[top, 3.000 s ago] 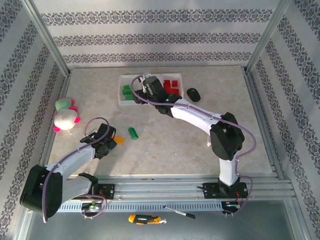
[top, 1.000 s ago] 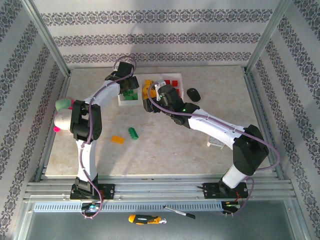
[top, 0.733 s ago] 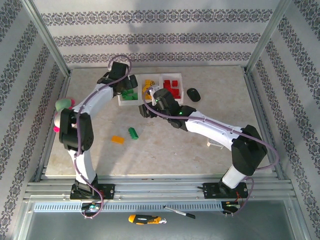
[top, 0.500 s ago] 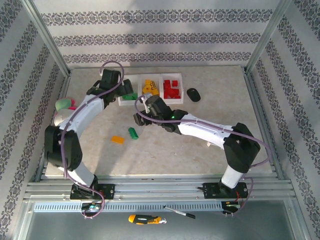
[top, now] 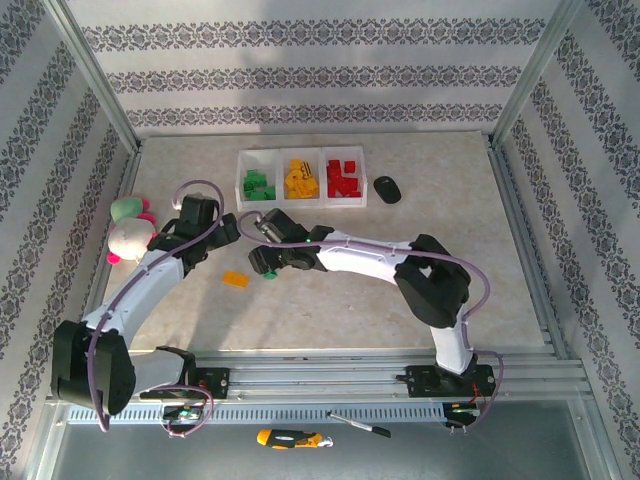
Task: Sort the legos into containers by color
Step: Pick up the lego from the center of the table.
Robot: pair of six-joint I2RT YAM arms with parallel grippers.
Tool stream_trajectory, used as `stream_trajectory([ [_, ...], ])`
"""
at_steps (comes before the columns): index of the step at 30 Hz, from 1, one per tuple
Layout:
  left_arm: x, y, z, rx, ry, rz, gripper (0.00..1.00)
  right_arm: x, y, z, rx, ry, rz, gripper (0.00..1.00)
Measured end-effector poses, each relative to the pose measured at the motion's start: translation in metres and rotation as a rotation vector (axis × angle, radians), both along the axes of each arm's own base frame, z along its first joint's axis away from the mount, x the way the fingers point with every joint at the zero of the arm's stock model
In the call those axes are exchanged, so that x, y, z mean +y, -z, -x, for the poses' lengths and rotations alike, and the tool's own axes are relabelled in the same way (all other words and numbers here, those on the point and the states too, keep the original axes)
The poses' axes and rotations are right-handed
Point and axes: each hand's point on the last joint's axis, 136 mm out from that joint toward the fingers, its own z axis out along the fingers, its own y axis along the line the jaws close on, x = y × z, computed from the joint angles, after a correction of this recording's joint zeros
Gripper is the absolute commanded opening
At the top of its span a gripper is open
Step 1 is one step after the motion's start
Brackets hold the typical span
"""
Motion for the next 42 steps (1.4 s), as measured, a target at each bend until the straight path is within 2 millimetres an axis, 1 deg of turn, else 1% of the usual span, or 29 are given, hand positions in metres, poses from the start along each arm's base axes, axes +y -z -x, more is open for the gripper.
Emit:
stream_trajectory([
  [5,0.006,0.002,0.009,0.001,-0.023,0.007,0.99,0.004,0.021,0.002,0.08,0.012,0.049,0.69],
  [11,0.008,0.002,0.011,0.0,-0.03,0.01,0.99,0.008,0.04,0.004,0.153,0.019,0.099,0.61],
  [16,0.009,0.002,0.012,0.003,-0.032,0.01,0.99,0.009,0.05,0.005,0.193,0.029,0.132,0.54],
  [23,0.01,0.002,0.012,0.004,-0.036,0.01,0.99,0.004,0.059,0.008,0.228,0.049,0.167,0.42],
  [29,0.009,0.003,0.012,0.007,-0.032,0.014,0.99,0.002,0.058,0.006,0.237,0.067,0.166,0.3],
  [36,0.007,0.002,0.013,0.008,-0.023,0.025,0.99,-0.005,0.054,0.004,0.226,0.085,0.177,0.28],
  [38,0.006,0.003,0.014,0.011,-0.017,0.03,0.99,-0.009,0.047,0.003,0.217,0.092,0.177,0.28],
  [40,0.004,0.004,0.014,0.015,-0.013,0.035,0.99,-0.013,0.037,0.001,0.2,0.1,0.168,0.28],
  [42,0.003,0.009,0.017,0.028,-0.006,0.043,0.99,-0.017,0.02,-0.005,0.172,0.115,0.147,0.28],
])
